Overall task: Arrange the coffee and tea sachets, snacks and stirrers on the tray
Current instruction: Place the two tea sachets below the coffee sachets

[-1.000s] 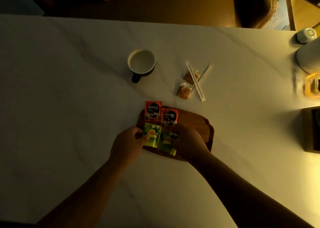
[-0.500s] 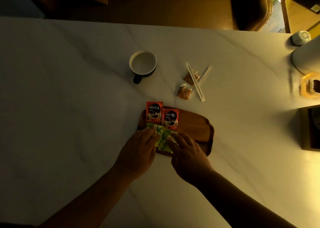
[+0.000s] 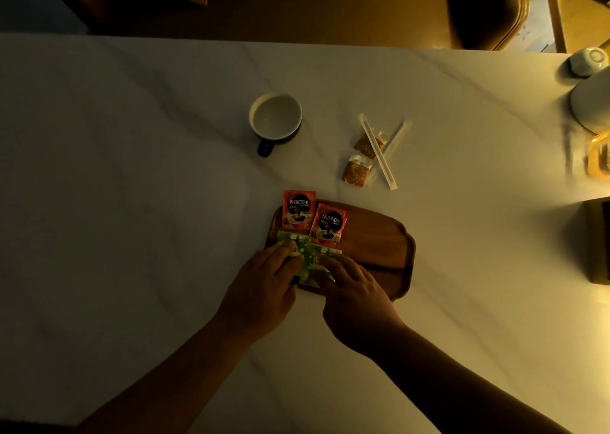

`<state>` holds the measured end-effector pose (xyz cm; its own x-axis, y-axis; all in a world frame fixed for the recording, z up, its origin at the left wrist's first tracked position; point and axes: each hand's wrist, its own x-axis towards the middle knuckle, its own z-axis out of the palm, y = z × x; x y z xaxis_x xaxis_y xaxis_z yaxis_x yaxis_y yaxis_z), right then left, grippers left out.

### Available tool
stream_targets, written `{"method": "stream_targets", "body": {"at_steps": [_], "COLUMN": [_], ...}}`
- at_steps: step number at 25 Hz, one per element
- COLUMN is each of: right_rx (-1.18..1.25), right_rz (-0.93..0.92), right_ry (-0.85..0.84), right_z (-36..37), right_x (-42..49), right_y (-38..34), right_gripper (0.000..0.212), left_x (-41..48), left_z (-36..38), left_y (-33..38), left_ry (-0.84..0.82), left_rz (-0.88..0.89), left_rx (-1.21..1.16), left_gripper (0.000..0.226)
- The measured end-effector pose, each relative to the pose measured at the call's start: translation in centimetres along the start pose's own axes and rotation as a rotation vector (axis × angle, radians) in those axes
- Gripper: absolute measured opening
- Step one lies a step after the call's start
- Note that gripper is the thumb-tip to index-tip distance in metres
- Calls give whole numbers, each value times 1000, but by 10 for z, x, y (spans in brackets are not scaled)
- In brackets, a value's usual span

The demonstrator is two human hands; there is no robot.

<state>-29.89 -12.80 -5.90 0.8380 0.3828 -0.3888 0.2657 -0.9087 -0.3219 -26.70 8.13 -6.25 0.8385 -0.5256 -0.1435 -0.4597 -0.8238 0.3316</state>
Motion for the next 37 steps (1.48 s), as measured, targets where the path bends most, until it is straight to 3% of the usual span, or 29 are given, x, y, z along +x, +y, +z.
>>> {"method": "stream_targets", "body": {"at_steps": [6, 12, 23, 28, 37], "right_rx": [9, 32, 9, -35, -116], "right_rz": [54, 103, 14, 33, -18], "right_ry": [117, 46, 66, 72, 98], "right_z": [-20, -32, -36, -27, -30], "right_x": [18, 45, 48, 49, 53], "right_y": [11, 34, 54, 51, 51], "right_gripper": [74, 81, 64, 76, 72], "left_x": [26, 79, 71, 68, 67], "left_z": [-11, -21, -25, -25, -23], "left_y": [2, -2, -17, -22, -30], "left_ry": [93, -71, -75, -107, -91], "left_rz": [-37, -184, -49, -29, 1], "left_rx": [21, 40, 68, 60, 77], "left_gripper": [52, 61, 54, 57, 57]}}
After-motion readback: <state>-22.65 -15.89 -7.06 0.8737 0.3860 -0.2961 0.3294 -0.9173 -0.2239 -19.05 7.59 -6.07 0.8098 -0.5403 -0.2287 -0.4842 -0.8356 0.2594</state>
